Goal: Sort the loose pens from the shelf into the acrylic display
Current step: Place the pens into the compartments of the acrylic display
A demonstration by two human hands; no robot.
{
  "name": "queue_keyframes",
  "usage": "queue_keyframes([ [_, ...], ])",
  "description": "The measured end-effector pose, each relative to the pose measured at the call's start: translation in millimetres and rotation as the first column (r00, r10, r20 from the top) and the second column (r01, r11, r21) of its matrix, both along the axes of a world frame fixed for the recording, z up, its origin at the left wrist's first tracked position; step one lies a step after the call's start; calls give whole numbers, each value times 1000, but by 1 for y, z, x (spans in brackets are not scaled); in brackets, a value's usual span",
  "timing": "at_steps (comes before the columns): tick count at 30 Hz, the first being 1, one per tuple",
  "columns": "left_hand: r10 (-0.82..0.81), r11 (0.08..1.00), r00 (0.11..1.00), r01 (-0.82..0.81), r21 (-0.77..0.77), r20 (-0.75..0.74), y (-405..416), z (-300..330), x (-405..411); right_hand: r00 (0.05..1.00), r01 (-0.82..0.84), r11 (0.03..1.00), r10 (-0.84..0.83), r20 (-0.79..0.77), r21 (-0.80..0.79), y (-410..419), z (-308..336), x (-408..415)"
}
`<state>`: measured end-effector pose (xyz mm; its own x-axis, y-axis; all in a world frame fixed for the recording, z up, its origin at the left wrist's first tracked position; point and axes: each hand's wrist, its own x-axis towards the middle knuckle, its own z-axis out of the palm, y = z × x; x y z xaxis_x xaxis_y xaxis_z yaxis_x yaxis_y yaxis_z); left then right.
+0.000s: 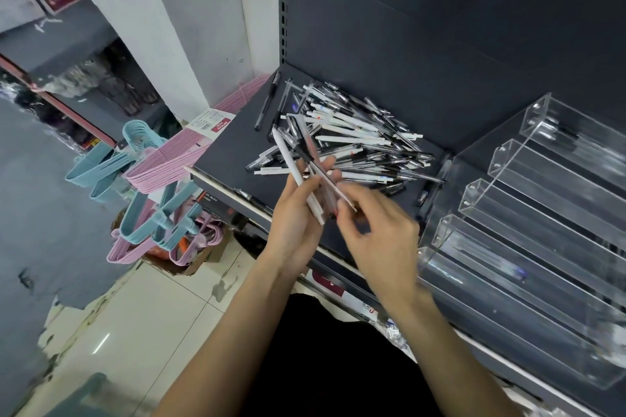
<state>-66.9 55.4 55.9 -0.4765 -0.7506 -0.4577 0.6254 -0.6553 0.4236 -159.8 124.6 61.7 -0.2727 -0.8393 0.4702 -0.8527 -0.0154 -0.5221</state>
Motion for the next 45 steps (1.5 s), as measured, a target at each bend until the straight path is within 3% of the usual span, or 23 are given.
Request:
queue_keyframes([
  [2,16,1000,999,-15,17,-51,-1,0,-1,996,3,1000,-1,-93,18,2,-7,0],
  [6,39,996,993,-30,89,-108,1,0,-4,996,19,998,-15,-85,51,4,-8,1],
  [10,20,996,1000,-19,84,-13,4,0,-7,976,11,996,9,-217,92,6,-7,3],
  [14,-9,1000,997,8,4,73,7,0,-8,962,-56,982,103,-254,183,11,-4,-2],
  [17,-12,998,990,21,-58,137,8,0,-8,977,-147,960,179,-116,239,16,1,-9],
  [20,-79,990,984,95,-100,158,8,2,-10,987,-50,980,19,160,192,21,7,-14],
  [25,-236,962,968,246,-117,90,16,12,-22,900,147,954,-238,365,260,20,10,-18],
  [32,-416,888,906,422,-181,74,39,24,-54,732,238,942,-333,594,236,54,21,-38],
  [35,-452,852,884,468,-234,122,59,25,-73,770,275,935,-354,530,225,79,20,-55],
  [38,-375,844,881,454,-286,289,77,14,-92,862,305,919,-377,339,249,115,17,-83],
  [45,-122,988,948,145,-56,295,115,-11,-120,903,429,869,-419,-95,247,212,-1,-190],
])
